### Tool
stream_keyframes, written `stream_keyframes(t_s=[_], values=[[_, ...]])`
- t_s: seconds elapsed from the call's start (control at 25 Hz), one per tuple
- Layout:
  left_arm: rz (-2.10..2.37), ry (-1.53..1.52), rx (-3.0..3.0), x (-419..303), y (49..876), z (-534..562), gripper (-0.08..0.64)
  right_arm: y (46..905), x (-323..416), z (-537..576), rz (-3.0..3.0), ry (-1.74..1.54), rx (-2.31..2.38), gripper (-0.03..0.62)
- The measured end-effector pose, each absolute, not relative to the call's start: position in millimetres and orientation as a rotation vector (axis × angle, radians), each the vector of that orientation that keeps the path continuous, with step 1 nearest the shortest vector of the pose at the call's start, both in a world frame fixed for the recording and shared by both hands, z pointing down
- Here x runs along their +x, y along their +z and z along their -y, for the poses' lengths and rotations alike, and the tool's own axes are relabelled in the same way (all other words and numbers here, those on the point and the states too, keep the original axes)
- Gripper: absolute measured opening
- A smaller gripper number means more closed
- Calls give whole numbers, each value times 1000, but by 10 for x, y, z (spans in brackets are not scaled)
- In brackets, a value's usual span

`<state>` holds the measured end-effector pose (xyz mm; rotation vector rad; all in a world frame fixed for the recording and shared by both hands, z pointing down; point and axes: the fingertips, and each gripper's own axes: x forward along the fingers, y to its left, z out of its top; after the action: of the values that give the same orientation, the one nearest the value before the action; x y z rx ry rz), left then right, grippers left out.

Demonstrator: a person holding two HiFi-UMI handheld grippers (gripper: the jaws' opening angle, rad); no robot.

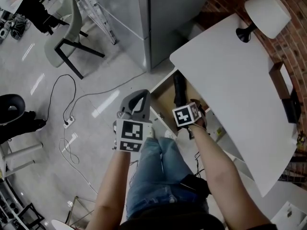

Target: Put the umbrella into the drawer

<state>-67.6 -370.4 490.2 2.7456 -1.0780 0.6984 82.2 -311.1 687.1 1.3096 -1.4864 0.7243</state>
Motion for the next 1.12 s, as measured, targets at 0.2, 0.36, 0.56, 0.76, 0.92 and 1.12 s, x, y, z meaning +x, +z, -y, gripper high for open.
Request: stream_keyframes(t_s=[0.2,0.36,0.56,0.76,0.92,1.12], values=[[1089,666,2752,-668,4671,3633,-2,6539,794,3016,1511,682,1300,276],[1093,642,2760,-665,4522,3601,-2,6226,780,3011,1567,676,1334,275],[1099,598,2777,-646,4325,3589,-2,5892,804,2869,1622,771,1348,244],[1140,562,2773,-733,4189,3628,-2,5574,719,2878,1724,832,1351,239],[1143,535,2798,-755,4064,3699,-2,5360,748,2934,1742,778,1373,241],[1137,494,2853,-699,3871,3713,-2,5115,794,2863,1759,760,1410,241]])
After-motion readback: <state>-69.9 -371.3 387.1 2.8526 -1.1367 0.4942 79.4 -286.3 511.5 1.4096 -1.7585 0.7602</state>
